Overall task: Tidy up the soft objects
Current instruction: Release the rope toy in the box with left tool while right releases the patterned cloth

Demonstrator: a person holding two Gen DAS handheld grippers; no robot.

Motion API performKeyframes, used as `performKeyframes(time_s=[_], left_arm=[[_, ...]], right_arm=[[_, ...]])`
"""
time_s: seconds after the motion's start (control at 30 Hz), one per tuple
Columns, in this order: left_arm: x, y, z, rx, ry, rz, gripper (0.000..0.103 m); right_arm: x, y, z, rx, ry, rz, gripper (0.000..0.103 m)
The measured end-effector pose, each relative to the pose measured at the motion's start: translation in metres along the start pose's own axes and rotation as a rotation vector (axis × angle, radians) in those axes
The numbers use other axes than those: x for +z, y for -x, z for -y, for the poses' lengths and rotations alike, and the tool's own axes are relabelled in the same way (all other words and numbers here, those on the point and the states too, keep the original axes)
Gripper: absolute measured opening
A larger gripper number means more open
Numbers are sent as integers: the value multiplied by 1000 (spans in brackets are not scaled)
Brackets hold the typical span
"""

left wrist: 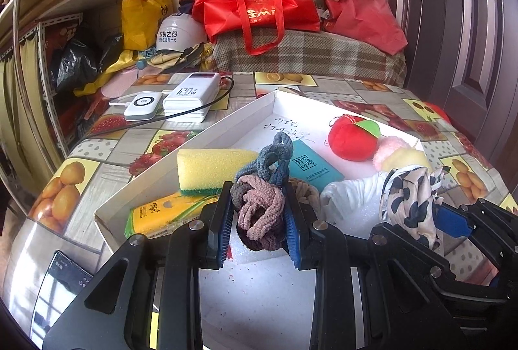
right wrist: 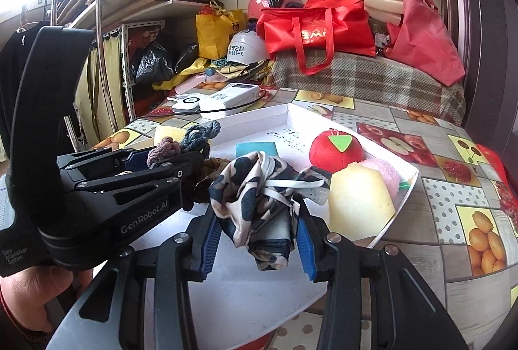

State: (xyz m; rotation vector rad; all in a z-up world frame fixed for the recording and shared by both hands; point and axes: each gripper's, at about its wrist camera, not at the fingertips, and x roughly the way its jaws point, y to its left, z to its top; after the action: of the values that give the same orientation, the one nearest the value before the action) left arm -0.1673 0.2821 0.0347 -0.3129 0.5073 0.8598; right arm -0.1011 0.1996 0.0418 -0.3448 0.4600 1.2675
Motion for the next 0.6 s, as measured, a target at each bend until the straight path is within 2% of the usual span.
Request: performKeyframes(time_s=[0.13,0.17,0.2,0.23,0.27,0.3,0.33,0.37,0.5,0.6], left_arm=[[0,-2,2,13,-10,-5,28],[0,-2,0,13,-3,-8,28],[0,-2,-2,11,10,-9,32],[0,-1,-5,16,26,-5,36],[0,-1,-8,26,39,-1,43],[0,-1,-8,34,44,0,68],[0,-1,-9,54,49,-2,87],[0,-2,-10,72,56,-3,90],[-1,2,-11,91,64,17,92],[-1,5,-15,98,83,31,100]], right_arm=[[-1,-2,4,2,-24,-15,44],[-1,-3,5,-4,-33,-22,48],[-1,-4,8,-17,-47,-28,58],[-1,-5,12,-31,-68,-34,73],[-1,-7,17,-40,-95,-41,81],[-1,-8,22,-35,-122,-47,88],[-2,-8,25,-26,-138,-48,88],[-2,-7,27,-26,-150,-45,89],[-2,-5,25,-49,-143,-33,89],[-1,-2,21,-52,-120,-15,89]])
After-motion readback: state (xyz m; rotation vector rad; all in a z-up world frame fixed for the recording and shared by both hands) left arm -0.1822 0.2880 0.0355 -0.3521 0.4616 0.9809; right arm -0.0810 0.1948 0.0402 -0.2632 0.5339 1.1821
